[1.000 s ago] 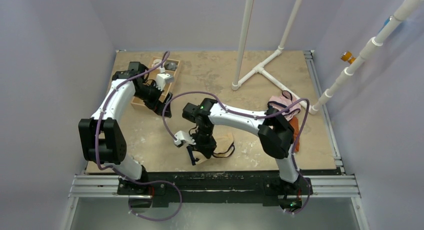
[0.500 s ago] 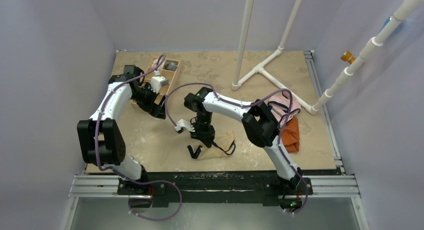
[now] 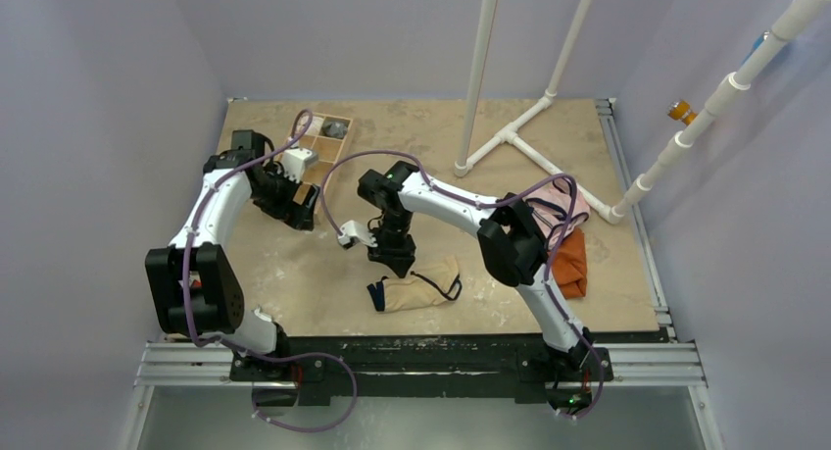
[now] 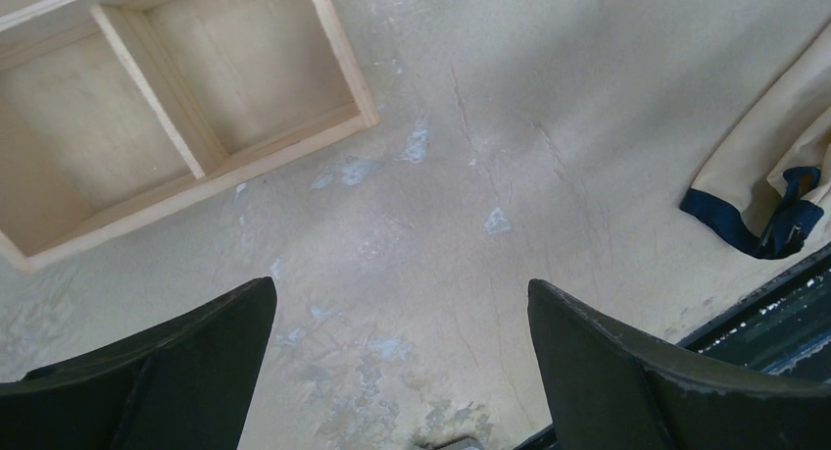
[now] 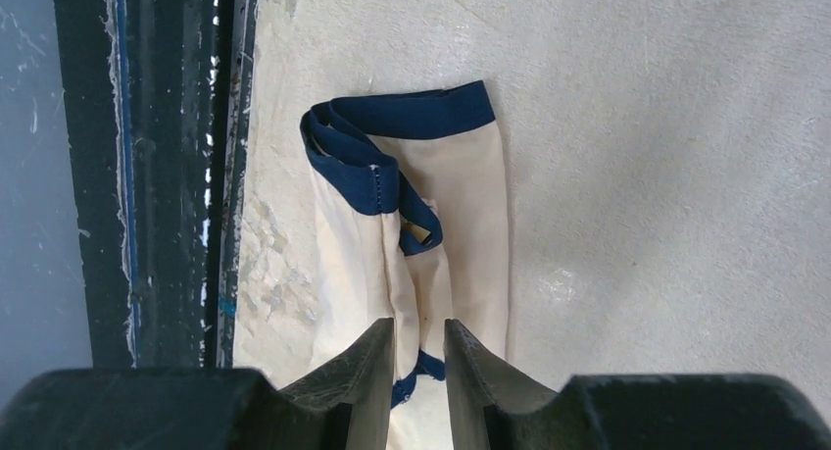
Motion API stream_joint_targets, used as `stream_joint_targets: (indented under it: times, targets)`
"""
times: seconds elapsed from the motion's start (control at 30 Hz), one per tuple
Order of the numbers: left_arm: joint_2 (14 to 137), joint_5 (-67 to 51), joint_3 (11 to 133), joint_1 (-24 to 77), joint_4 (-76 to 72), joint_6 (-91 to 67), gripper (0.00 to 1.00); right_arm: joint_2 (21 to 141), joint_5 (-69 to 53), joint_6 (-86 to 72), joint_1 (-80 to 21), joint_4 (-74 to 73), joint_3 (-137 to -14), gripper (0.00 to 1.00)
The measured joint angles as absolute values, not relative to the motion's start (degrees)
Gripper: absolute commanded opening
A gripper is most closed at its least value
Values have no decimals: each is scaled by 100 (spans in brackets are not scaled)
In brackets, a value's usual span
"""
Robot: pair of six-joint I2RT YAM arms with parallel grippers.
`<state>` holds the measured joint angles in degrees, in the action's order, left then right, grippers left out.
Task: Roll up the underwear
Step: Fold the underwear at the center of the board.
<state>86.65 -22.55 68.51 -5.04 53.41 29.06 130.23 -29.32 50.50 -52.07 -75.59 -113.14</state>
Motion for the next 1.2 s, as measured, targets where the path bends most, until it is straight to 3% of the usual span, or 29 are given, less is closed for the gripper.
stream_joint_targets:
  times: [0.2,0.53,0.8,1.2]
  targets:
    - [8643,-2143,6851,-556,5247,2823,100,13002,-2902,4794,-5203,-7153,-11229,33]
    - [8313,-2338,6504,-626,5011,2648,100,11609,-2768,4071,-4681,-6051,-9839,61]
    - [8077,-2840,6383,-626,5057,2652,100,10370,-3124,3763,-4224,-5579,-8694,67]
    - [7706,-3669,6191,-617,5277,2766,100,10969,-3793,3450,-4038,-5092,-7935,65]
